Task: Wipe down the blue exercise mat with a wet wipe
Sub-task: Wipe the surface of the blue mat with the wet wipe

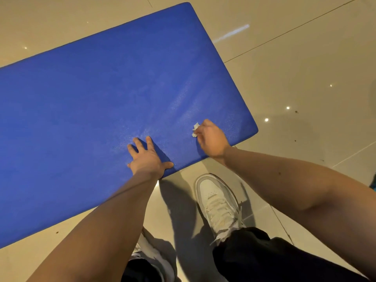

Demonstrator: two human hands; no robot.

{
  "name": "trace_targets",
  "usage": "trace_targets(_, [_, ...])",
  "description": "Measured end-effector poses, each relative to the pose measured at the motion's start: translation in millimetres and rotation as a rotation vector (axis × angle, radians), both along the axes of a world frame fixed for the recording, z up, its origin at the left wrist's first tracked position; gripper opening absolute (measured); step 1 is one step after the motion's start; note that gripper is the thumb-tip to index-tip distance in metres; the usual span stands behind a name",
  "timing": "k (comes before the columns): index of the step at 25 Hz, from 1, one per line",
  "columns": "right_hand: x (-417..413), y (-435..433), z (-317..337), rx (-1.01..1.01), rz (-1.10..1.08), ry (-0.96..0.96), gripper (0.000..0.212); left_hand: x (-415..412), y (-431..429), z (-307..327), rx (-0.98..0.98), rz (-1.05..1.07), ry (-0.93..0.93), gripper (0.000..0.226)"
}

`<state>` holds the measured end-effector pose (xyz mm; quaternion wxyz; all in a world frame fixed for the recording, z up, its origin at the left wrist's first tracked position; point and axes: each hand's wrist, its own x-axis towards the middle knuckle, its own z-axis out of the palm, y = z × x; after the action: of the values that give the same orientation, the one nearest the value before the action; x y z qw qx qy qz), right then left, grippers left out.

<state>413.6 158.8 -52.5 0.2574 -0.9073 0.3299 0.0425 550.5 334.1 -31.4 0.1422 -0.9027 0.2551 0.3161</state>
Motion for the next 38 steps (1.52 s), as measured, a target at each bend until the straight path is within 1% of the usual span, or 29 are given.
trace_targets(2, [-10,-17,-2,-0.037,-0.121,0.035,0.027,1,-1,0,-0.007,0.004,0.006,0.128])
trace_targets(3, [-10,-19,-1,-0.020,-0.185,0.052,0.028,0,-2,0,-0.009,0.006,0.007,0.129])
trace_targets(5, [-8,-15,2,-0.012,-0.283,0.030,0.024,0,-3,1,-0.002,0.001,0.003,0.129])
trace_targets(7, [-3,-2,6,-0.008,-0.329,-0.035,0.019,0,-3,1,0.000,0.006,0.011,0.129])
trace_targets(8, [1,8,7,-0.032,-0.314,-0.020,0.018,1,-3,1,-0.002,0.007,0.012,0.129])
trace_targets(9, [7,20,6,-0.038,-0.262,0.006,0.018,0,-4,1,-0.003,0.006,0.007,0.129])
trace_targets(10, [14,34,4,-0.008,-0.163,0.025,0.020,0,-5,0,-0.006,0.004,-0.001,0.129])
trace_targets(13, [33,71,-5,0.064,0.200,0.157,0.028,-1,-4,0,-0.011,0.007,-0.016,0.127])
trace_targets(14, [33,72,-8,0.063,0.243,0.174,0.029,-1,-3,1,-0.007,0.008,-0.017,0.126])
trace_targets(15, [29,67,-13,0.076,0.233,0.147,0.028,-1,-2,1,0.000,0.010,-0.016,0.126])
trace_targets(19, [-17,20,2,0.049,0.078,0.051,0.023,-1,-2,2,0.000,0.002,-0.010,0.127])
trace_targets(21, [-45,-6,7,0.029,-0.067,-0.011,0.018,-2,-2,3,0.000,-0.004,-0.016,0.128])
trace_targets(22, [-55,-14,11,0.033,-0.104,-0.028,0.015,-2,-2,3,-0.002,-0.008,-0.020,0.128])
trace_targets(25, [-62,-18,13,0.036,-0.268,0.002,0.015,-2,-1,3,-0.022,-0.010,-0.030,0.128])
trace_targets(27, [-50,-1,14,0.047,-0.316,0.010,0.013,-2,0,2,-0.032,-0.008,-0.034,0.128])
trace_targets(29, [-33,24,15,0.086,-0.255,0.010,0.017,-1,1,3,-0.035,-0.015,-0.035,0.128])
trace_targets(30, [-23,40,14,0.122,-0.182,0.024,0.019,-1,2,4,-0.034,-0.021,-0.036,0.127])
trace_targets(34, [23,104,12,0.153,0.130,0.134,0.026,4,18,13,-0.032,-0.079,-0.025,0.118])
trace_targets(36, [25,110,12,0.136,0.187,0.166,0.027,10,30,17,-0.051,-0.106,-0.019,0.109])
trace_targets(38, [14,93,13,0.156,0.183,0.138,0.025,19,44,16,-0.073,-0.085,-0.048,0.102])
